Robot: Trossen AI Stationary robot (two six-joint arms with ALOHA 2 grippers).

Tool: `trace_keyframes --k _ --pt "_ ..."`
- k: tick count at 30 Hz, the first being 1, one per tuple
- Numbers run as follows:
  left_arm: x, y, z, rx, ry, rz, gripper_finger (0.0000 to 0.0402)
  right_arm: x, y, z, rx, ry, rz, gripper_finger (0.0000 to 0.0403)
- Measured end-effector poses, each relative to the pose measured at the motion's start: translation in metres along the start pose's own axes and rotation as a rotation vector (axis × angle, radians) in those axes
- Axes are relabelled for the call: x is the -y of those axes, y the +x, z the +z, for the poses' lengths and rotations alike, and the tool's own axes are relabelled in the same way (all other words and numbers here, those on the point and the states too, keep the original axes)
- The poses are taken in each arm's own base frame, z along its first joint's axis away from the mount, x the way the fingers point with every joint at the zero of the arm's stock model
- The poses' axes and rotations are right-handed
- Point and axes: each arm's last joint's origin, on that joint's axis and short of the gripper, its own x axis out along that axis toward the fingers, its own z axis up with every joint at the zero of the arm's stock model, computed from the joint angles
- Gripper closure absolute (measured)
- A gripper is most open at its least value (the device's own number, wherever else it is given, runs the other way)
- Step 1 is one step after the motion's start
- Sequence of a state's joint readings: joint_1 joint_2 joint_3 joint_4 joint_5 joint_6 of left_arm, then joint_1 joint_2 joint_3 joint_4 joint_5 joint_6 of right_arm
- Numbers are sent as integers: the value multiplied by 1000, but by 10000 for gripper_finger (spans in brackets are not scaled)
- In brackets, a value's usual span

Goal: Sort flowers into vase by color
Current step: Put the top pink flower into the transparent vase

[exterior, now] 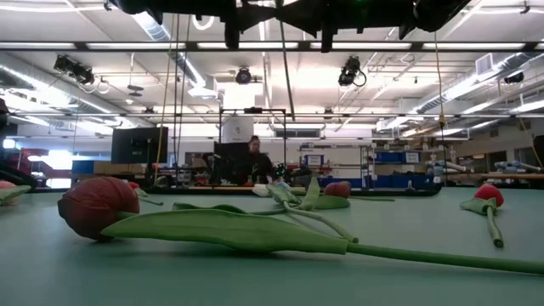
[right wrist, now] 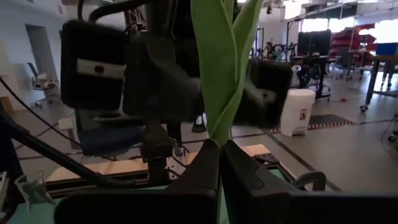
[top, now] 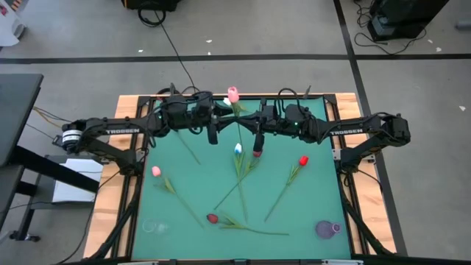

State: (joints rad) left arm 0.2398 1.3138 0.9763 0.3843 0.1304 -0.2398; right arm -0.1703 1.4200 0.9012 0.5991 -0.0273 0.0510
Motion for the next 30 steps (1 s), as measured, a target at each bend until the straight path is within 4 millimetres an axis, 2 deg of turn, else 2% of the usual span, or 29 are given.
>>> trace_keyframes --k 4,8,14,22,24,28,30 --pt "-2 6 -7 -18 -3 -9 245 0 1 3 -5 -18 3 388" --pt "-4 6 -5 0 -6 -2 251 0 3 8 4 -36 6 387" --pt "-2 4 2 60 -3 -8 287 1 3 9 5 -51 12 387" --pt "-2 4 4 72 -11 -11 296 2 3 8 -3 -51 20 387" --pt "-2 4 4 71 -10 -11 314 2 3 8 -4 -51 19 387" --pt "-2 4 3 64 6 -9 383 2 3 7 -10 -10 10 376" --pt "-2 4 2 58 10 -8 389 2 3 7 -13 -27 7 354"
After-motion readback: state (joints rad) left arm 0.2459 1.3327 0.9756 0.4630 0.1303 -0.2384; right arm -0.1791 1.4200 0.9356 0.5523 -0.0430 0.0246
